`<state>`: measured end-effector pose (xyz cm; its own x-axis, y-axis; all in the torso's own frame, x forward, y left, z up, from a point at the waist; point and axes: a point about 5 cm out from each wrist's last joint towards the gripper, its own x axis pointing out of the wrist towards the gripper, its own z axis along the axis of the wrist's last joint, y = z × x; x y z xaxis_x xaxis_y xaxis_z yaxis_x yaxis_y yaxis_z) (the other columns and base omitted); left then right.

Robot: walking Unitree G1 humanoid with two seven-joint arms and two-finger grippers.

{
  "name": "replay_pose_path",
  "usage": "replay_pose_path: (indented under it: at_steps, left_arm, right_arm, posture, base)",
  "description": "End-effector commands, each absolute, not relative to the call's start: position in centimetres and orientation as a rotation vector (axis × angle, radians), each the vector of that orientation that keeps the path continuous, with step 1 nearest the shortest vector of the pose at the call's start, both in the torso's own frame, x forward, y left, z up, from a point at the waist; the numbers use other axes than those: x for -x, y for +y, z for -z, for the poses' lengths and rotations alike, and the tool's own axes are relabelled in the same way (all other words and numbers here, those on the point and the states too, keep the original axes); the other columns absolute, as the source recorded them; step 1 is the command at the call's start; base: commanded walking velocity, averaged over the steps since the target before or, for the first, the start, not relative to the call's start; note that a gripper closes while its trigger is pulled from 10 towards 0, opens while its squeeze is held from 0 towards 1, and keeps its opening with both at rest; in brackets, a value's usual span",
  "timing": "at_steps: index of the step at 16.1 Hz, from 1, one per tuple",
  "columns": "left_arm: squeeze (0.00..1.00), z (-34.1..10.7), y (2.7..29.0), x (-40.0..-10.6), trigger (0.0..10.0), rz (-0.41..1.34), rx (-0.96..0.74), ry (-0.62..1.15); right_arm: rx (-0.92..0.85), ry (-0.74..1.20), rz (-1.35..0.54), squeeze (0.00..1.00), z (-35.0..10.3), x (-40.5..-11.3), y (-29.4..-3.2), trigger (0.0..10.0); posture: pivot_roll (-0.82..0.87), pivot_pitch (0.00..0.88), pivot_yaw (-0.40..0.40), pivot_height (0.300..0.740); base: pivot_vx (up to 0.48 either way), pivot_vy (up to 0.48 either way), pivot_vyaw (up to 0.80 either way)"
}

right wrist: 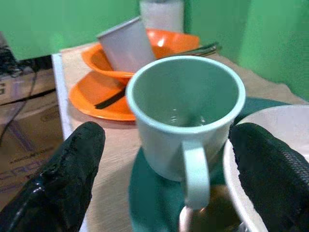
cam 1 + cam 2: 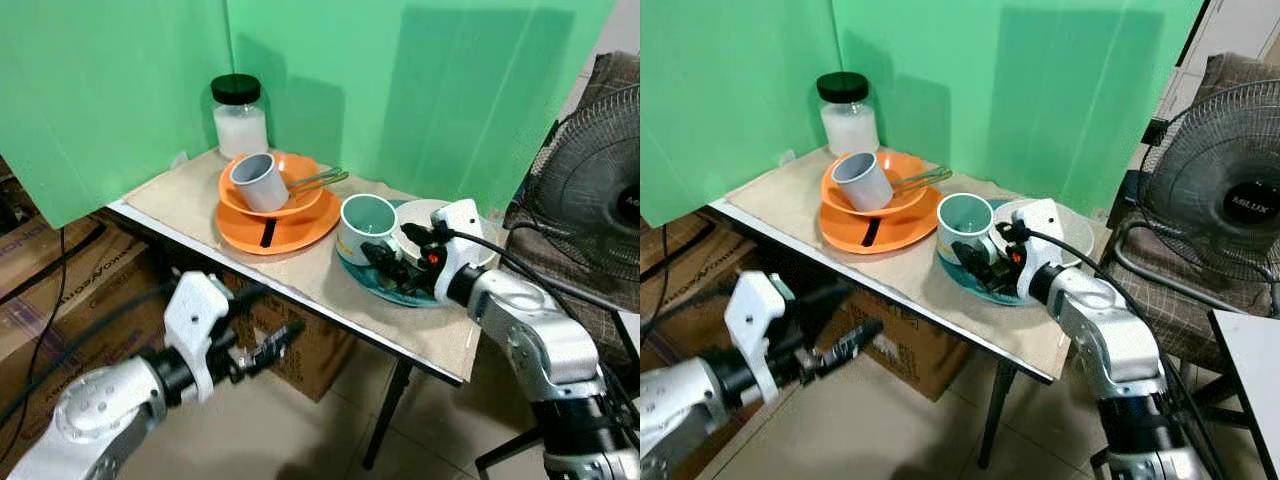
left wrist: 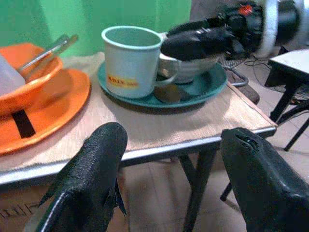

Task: Setting the table

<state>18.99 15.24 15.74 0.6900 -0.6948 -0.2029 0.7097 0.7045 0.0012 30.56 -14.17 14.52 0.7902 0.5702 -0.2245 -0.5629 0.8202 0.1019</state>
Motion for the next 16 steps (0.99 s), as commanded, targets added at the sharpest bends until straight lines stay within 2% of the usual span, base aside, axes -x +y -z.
replay_pose_path:
  at_steps: [1,5,6,7,8,10,12,14,15,16]
  left_arm:
    - [0.00,-16.2,15.0,-18.8,10.0,0.805,-0.085,0.184]
    - [0.00,-16.4,15.1,-18.6,10.0,0.810,-0.080,0.191]
    - [0.00,-16.4,15.1,-18.6,10.0,0.812,-0.080,0.192]
    - [0.00,-16.5,15.1,-18.6,10.0,0.816,-0.080,0.194]
    - [0.00,-16.5,15.1,-18.6,10.0,0.819,-0.080,0.197]
    - [0.00,-16.5,15.2,-18.6,10.0,0.823,-0.079,0.202]
    - [0.00,-16.1,15.4,-18.6,10.0,0.826,-0.078,0.211]
    - [0.00,-15.2,15.7,-18.6,10.0,0.824,-0.075,0.226]
    - [0.00,-14.8,15.8,-18.6,10.0,0.823,-0.074,0.235]
    - [0.00,-14.2,15.9,-18.6,10.0,0.823,-0.072,0.244]
  right_arm:
    - [0.001,0.256,-0.582,0.00,-14.8,-31.0,-14.3,10.0]
    - [0.008,0.269,-0.534,0.00,-14.6,-31.6,-14.6,10.0]
    - [0.012,0.278,-0.535,0.00,-14.4,-31.6,-14.5,8.5]
    - [0.014,0.287,-0.534,0.00,-14.3,-31.6,-14.5,5.1]
    - [0.017,0.294,-0.531,0.00,-14.1,-31.6,-14.6,4.3]
    - [0.027,0.313,-0.527,0.00,-13.8,-31.6,-14.6,4.3]
    - [0.035,0.332,-0.526,0.00,-13.4,-31.5,-14.5,3.0]
    - [0.037,0.337,-0.526,0.00,-13.3,-31.6,-14.5,1.0]
    - [0.037,0.338,-0.526,0.00,-13.3,-31.6,-14.4,0.4]
    - [0.038,0.339,-0.524,0.00,-13.3,-31.7,-14.4,0.3]
  posture:
    - [-0.07,0.000,-0.028,0.740]
    - [-0.07,0.000,-0.029,0.740]
    - [-0.07,0.000,-0.029,0.740]
    - [-0.07,0.000,-0.028,0.740]
    - [-0.07,0.000,-0.027,0.740]
    - [-0.07,0.000,-0.026,0.740]
    - [-0.06,0.000,-0.024,0.740]
    - [-0.06,0.000,-0.024,0.740]
    - [-0.06,0.000,-0.024,0.740]
    - [-0.06,0.000,-0.026,0.740]
  base:
    - [0.000,0.000,0.00]
    - [0.000,0.000,0.00]
    - [0.000,0.000,0.00]
    - [0.000,0.000,0.00]
    - [0.000,0.000,0.00]
    - [0.000,0.000,0.00]
    - [0.000,0.000,0.00]
    - [0.000,0.000,0.00]
    - [0.000,0.000,0.00]
    - [0.000,0.000,0.00]
